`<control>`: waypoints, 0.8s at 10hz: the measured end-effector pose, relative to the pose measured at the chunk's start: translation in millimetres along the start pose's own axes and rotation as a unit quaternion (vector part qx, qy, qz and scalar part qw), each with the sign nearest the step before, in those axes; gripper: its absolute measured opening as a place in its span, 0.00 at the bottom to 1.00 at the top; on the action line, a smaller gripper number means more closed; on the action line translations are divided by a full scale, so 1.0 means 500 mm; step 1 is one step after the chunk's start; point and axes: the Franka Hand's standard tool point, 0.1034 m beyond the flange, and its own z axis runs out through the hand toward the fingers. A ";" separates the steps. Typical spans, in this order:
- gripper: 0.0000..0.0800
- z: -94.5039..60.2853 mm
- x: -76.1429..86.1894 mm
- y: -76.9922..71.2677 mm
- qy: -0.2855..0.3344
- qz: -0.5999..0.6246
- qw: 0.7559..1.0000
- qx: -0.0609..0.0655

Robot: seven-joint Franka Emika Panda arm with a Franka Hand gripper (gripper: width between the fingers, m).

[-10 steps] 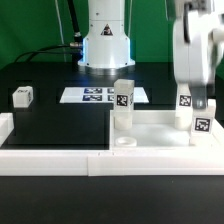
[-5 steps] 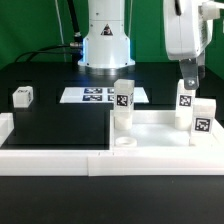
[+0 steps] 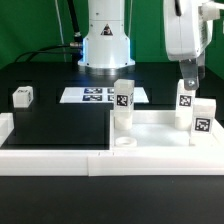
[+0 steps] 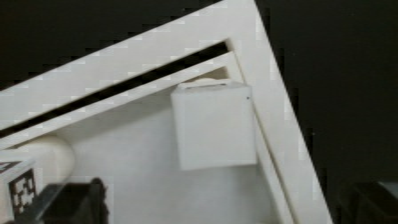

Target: Assemble square table

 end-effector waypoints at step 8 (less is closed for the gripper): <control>0.81 -0.098 0.211 0.058 0.009 -0.354 0.935 0.027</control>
Offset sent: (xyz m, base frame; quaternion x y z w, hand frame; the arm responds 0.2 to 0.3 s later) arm -0.0626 -0.0503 0.0280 0.0331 -0.0083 -0.2545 0.9665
